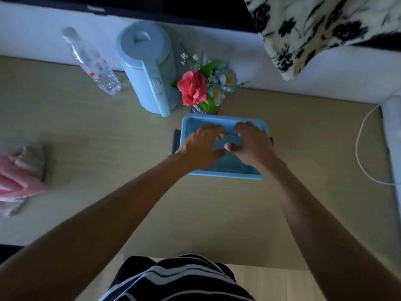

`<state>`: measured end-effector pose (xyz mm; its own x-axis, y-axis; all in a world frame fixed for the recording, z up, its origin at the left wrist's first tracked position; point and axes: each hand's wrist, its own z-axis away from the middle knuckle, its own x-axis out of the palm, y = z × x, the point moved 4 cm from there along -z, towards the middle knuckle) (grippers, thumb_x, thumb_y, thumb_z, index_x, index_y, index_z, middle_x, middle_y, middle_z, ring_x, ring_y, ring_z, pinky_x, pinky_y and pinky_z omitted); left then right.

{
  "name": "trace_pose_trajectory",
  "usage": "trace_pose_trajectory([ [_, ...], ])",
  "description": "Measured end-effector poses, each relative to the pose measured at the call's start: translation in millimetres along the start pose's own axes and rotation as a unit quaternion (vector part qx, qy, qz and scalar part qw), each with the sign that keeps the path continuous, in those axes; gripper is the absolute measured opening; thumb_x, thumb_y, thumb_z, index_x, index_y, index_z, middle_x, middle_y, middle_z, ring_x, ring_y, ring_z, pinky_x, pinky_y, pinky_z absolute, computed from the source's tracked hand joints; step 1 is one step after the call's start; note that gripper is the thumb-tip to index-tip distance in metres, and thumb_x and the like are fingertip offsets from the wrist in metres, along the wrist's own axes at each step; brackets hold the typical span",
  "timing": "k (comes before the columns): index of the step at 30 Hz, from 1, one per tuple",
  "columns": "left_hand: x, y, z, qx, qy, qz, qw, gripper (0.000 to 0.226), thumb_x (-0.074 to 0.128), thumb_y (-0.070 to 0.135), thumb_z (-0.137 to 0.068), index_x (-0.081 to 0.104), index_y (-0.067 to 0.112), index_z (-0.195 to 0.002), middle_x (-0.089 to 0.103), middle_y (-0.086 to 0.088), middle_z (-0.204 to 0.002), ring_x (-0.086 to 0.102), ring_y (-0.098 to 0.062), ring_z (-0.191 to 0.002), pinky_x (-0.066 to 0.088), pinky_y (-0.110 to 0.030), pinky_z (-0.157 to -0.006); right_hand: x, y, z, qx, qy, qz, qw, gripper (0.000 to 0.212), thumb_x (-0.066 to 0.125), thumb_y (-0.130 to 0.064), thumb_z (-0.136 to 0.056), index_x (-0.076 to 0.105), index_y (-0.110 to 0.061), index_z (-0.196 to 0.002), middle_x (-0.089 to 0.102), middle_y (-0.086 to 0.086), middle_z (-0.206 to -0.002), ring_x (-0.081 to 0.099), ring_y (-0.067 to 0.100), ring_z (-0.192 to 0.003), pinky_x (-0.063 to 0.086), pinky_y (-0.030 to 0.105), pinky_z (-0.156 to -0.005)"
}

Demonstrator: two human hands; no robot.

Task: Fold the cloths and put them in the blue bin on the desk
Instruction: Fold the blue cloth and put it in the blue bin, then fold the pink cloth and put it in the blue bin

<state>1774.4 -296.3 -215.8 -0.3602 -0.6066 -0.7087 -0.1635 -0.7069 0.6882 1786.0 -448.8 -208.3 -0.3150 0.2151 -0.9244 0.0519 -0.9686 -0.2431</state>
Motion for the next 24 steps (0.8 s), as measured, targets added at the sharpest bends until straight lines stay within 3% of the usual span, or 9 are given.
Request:
trace_pose_trajectory([
  [2,-25.4,4.7,25.0,0.024,0.044,0.040,0.998,0.035,0.077,0.025,-0.079,0.067,0.013,-0.111,0.069,-0.005,-0.106,0.067,-0.022,-0.094,0.054,-0.034,-0.086,-16.9,-15.5,20.9,0.004,0.102,-0.099,0.990,0.039,0.072,-0.038,-0.084,0.060,-0.016,-0.115,0.063,0.005,-0.115,0.063,0.025,-0.106,0.049,0.039,-0.088],
  [4,-50.5,-0.8,52.0,0.036,0.094,0.066,0.993,0.031,0.079,0.018,-0.078,0.068,0.010,-0.107,0.069,-0.005,-0.101,0.065,-0.019,-0.087,0.047,-0.015,-0.080,-21.7,-38.2,40.4,-0.010,0.180,-0.206,0.962,0.033,0.074,-0.028,-0.083,0.062,-0.014,-0.110,0.062,0.006,-0.109,0.063,0.023,-0.099,0.050,0.040,-0.088],
  [7,-83.8,-30.6,100.0,0.016,0.161,0.088,0.983,0.027,0.076,0.017,-0.080,0.067,0.009,-0.104,0.068,-0.002,-0.094,0.064,-0.014,-0.082,0.038,-0.001,-0.072,-11.9,-91.2,61.5,-0.033,0.232,-0.298,0.925,0.032,0.072,-0.024,-0.081,0.062,-0.010,-0.108,0.060,0.005,-0.108,0.060,0.025,-0.100,0.048,0.040,-0.091],
  [12,-127.6,-118.0,193.3,-0.104,0.246,0.128,0.955,0.034,0.072,0.030,-0.082,0.063,0.017,-0.112,0.068,0.005,-0.097,0.064,-0.008,-0.086,0.052,-0.020,-0.067,38.1,-202.6,75.1,-0.091,0.186,-0.347,0.915,0.039,0.075,-0.022,-0.080,0.059,-0.011,-0.113,0.055,-0.001,-0.108,0.059,0.026,-0.103,0.051,0.047,-0.090],
  [15,-137.7,-167.0,227.4,-0.162,0.267,0.095,0.945,0.030,0.076,0.024,-0.083,0.065,0.014,-0.109,0.069,0.001,-0.100,0.065,-0.015,-0.091,0.054,-0.032,-0.076,65.1,-240.2,72.8,-0.075,0.122,-0.345,0.928,0.042,0.078,-0.019,-0.082,0.058,-0.013,-0.118,0.055,0.003,-0.112,0.059,0.023,-0.104,0.051,0.043,-0.093],
  [18,-157.7,-233.6,262.7,-0.241,0.279,0.041,0.929,0.034,0.076,0.025,-0.083,0.066,0.012,-0.113,0.063,-0.007,-0.115,0.058,-0.025,-0.110,0.049,-0.038,-0.096,87.8,-287.0,74.3,-0.090,0.082,-0.339,0.933,0.042,0.077,-0.016,-0.082,0.059,-0.013,-0.120,0.056,0.006,-0.115,0.059,0.023,-0.104,0.050,0.040,-0.095],
  [20,-172.1,-276.1,278.1,-0.290,0.270,-0.004,0.918,0.047,0.073,0.032,-0.081,0.062,0.015,-0.123,0.055,-0.011,-0.130,0.047,-0.033,-0.124,0.041,-0.044,-0.107,96.8,-312.5,76.1,-0.094,0.066,-0.335,0.935,0.040,0.077,-0.016,-0.082,0.060,-0.013,-0.118,0.055,0.006,-0.116,0.059,0.021,-0.104,0.048,0.031,-0.093],
  [22,-179.9,-310.4,288.3,-0.331,0.221,-0.067,0.915,0.068,0.071,0.037,-0.079,0.049,0.020,-0.140,0.043,-0.012,-0.141,0.038,-0.037,-0.129,0.038,-0.048,-0.110,104.6,-329.9,78.5,-0.093,0.049,-0.330,0.938,0.039,0.077,-0.016,-0.082,0.061,-0.014,-0.117,0.054,0.006,-0.117,0.058,0.016,-0.102,0.046,0.024,-0.089],
  [24,-180.0,-336.6,298.1,-0.365,0.158,-0.120,0.909,0.080,0.072,0.037,-0.078,0.037,0.022,-0.148,0.032,-0.012,-0.147,0.035,-0.037,-0.131,0.040,-0.050,-0.105,112.6,-342.0,82.2,-0.097,0.032,-0.322,0.941,0.038,0.077,-0.017,-0.083,0.061,-0.015,-0.117,0.053,0.004,-0.118,0.058,0.013,-0.101,0.049,0.029,-0.088],
])
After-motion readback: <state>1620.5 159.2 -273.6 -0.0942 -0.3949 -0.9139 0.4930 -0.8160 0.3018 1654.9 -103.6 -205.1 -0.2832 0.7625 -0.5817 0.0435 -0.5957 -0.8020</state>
